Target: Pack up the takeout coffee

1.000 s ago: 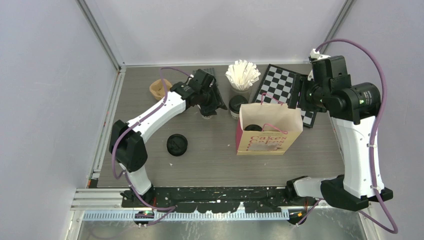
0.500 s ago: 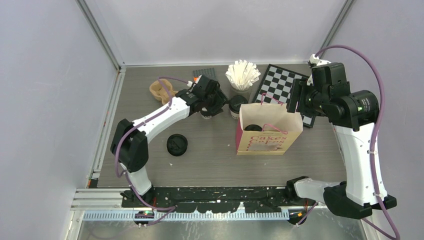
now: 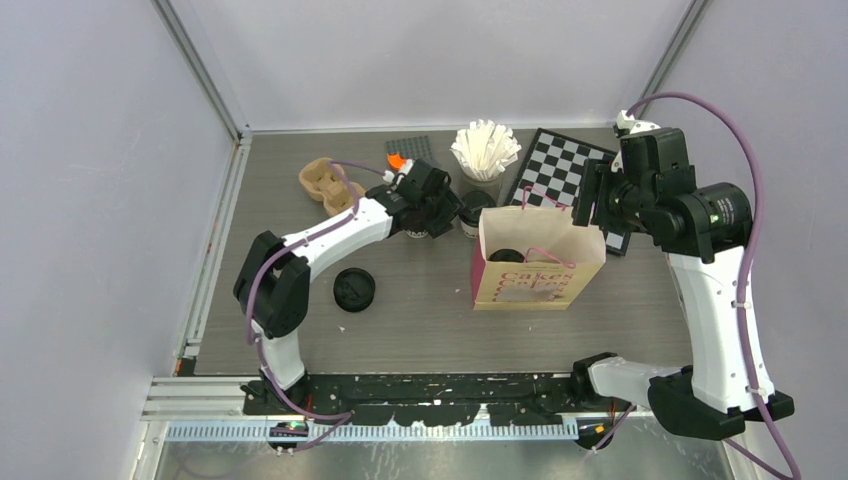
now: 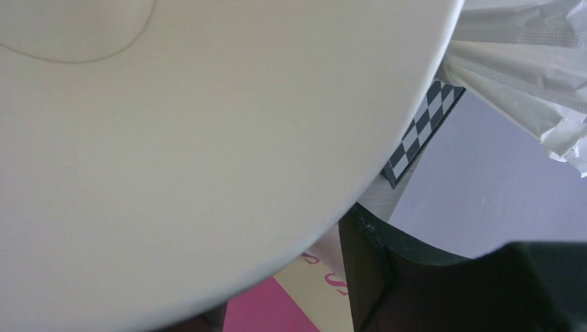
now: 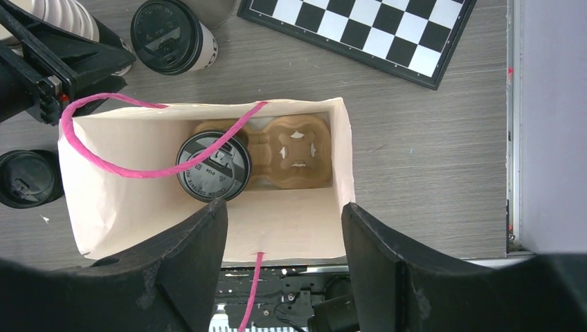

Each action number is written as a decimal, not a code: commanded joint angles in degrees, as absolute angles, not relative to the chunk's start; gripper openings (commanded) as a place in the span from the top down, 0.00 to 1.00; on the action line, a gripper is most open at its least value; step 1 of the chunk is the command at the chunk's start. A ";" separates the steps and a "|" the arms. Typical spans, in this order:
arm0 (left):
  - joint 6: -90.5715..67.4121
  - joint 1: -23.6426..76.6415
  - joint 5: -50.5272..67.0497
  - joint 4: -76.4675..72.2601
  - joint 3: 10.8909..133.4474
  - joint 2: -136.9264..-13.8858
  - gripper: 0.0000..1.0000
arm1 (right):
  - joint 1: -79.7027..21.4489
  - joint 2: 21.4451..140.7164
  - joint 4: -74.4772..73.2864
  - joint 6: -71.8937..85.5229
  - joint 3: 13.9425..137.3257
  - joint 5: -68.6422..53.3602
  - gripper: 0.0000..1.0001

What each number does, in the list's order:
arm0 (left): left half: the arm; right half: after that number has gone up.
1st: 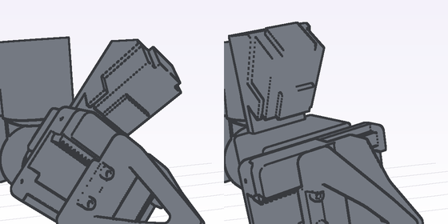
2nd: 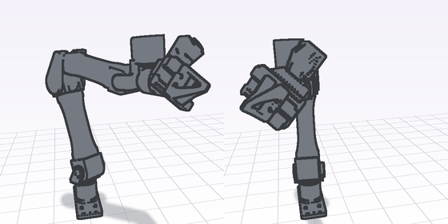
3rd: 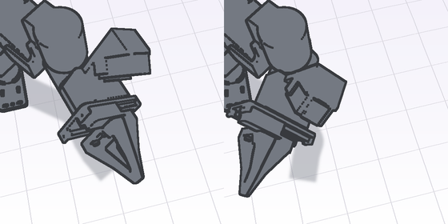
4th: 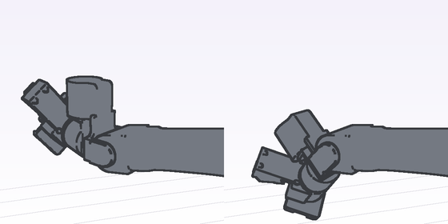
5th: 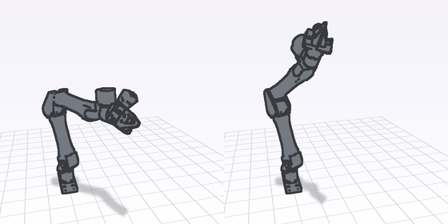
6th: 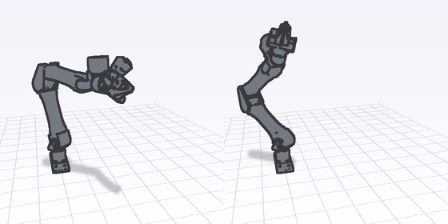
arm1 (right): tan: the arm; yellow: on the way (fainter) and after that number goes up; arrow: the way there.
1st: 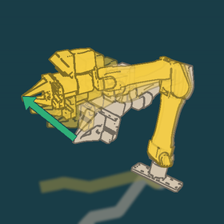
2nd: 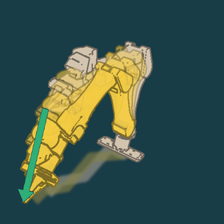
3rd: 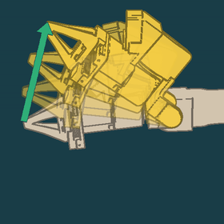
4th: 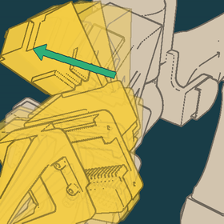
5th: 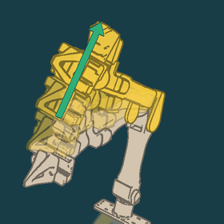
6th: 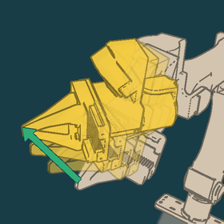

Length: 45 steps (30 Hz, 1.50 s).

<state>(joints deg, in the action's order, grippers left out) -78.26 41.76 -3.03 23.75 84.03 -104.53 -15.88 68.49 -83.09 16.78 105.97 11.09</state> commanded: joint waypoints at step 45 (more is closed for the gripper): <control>-86.18 43.68 -10.74 13.54 81.65 -108.98 0.57 | -15.61 65.46 -80.95 13.22 104.98 12.83 0.33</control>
<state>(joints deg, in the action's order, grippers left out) -85.06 43.55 -10.61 12.73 80.64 -107.46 -15.88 66.00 -82.13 14.02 103.85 11.97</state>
